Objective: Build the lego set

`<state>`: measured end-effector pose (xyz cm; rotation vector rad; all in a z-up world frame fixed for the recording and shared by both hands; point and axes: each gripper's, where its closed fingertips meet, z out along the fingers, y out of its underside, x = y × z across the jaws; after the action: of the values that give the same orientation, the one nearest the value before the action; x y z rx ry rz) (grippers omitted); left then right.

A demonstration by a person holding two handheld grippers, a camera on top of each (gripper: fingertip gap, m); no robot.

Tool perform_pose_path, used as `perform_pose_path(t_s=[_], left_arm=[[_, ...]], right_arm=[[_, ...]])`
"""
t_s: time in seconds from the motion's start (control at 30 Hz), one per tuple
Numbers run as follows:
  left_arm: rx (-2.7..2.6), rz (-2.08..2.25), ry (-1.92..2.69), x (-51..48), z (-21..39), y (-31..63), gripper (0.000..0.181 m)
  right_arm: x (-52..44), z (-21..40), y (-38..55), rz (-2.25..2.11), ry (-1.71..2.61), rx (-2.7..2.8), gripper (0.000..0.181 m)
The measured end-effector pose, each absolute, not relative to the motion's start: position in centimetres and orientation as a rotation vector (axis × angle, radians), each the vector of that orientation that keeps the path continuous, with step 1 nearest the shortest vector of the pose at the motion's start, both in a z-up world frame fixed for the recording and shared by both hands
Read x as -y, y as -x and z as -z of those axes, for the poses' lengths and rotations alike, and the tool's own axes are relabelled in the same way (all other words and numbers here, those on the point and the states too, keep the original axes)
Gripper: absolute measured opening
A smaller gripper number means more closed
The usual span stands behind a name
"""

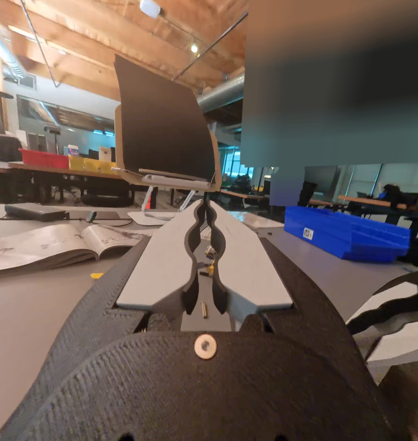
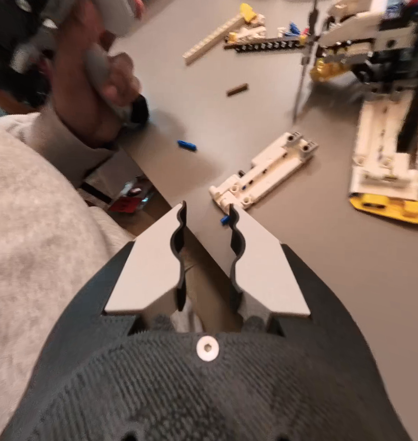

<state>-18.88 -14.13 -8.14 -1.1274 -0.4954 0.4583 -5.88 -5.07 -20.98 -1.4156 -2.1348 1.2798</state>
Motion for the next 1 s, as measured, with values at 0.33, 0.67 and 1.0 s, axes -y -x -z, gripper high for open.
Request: perform_pose_path(t_s=[0.33,0.67,1.0], left_arm=[[0.68,-0.147,1.308,12.4,11.3,20.8,0.0],[0.787,-0.042,1.931,11.1,19.1,20.3,0.042],[0.734,-0.158,2.224,9.9,22.6,20.1,0.022]], right_arm=[[4.6,20.9,6.0,-1.321,1.448,2.106,0.031],[4.2,18.9,6.8,-1.396,1.286,2.05,0.034],[3.3,17.9,7.1,-1.388,1.201,2.003,0.036]])
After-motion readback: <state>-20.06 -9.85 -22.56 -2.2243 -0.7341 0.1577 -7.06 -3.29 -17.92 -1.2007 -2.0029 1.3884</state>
